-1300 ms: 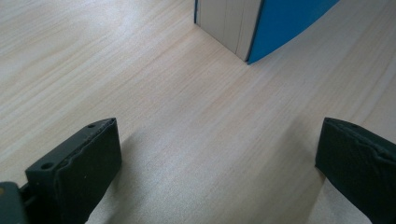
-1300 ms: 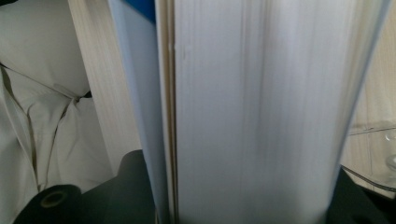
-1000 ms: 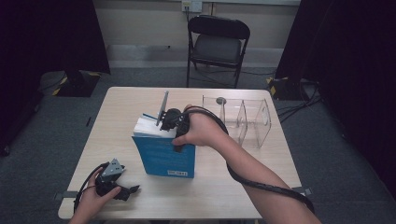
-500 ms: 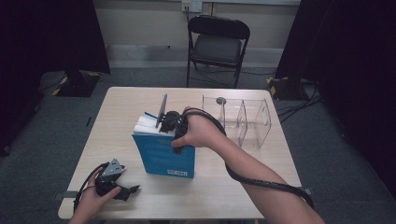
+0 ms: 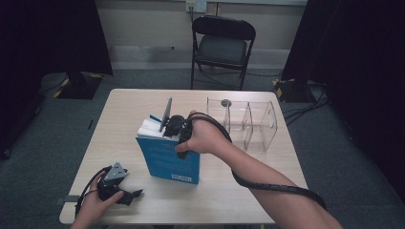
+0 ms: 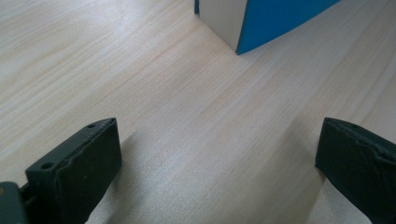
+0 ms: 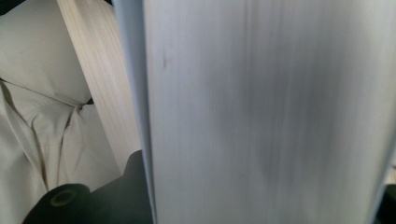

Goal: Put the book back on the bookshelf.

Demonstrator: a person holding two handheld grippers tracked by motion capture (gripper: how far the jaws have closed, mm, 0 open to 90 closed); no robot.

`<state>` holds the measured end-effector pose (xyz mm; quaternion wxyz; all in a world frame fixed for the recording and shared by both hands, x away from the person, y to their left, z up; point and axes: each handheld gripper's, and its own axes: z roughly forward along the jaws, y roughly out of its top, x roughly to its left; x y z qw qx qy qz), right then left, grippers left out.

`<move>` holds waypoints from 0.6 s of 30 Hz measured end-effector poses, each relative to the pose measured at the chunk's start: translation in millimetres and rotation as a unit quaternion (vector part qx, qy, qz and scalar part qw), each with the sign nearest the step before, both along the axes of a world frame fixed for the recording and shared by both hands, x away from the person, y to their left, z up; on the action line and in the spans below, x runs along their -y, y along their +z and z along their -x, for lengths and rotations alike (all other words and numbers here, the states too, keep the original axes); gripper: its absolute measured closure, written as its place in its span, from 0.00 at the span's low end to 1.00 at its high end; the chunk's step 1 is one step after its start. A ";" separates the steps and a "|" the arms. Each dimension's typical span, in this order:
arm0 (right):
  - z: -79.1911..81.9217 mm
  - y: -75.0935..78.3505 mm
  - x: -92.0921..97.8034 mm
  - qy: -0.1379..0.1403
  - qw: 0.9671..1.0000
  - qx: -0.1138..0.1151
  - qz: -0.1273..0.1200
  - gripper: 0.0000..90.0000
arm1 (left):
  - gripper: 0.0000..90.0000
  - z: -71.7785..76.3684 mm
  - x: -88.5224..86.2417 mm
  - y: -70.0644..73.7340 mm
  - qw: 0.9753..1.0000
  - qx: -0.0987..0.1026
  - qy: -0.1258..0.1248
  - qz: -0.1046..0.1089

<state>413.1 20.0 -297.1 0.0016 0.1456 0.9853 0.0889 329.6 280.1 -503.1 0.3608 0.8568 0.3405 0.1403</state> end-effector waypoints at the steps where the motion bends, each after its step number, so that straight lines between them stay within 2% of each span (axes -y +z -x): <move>1: 0.3 0.4 0.2 -0.003 1.000 -0.002 0.001 0.68 | 0.00 0.3 0.3 -0.3 1.000 -0.003 0.002 0.003; 7: 1.1 4.6 0.9 -0.012 1.000 0.000 0.014 0.69 | 0.00 0.3 0.4 -0.3 1.000 -0.003 0.002 0.003; 10: 0.5 6.3 4.9 -0.026 1.000 -0.001 0.013 0.69 | 0.00 0.3 0.3 -0.2 1.000 -0.003 0.002 0.003; 18: 0.5 10.6 18.1 -0.036 0.999 -0.002 0.013 0.69 | 0.00 0.2 0.3 -0.3 1.000 -0.002 0.002 0.003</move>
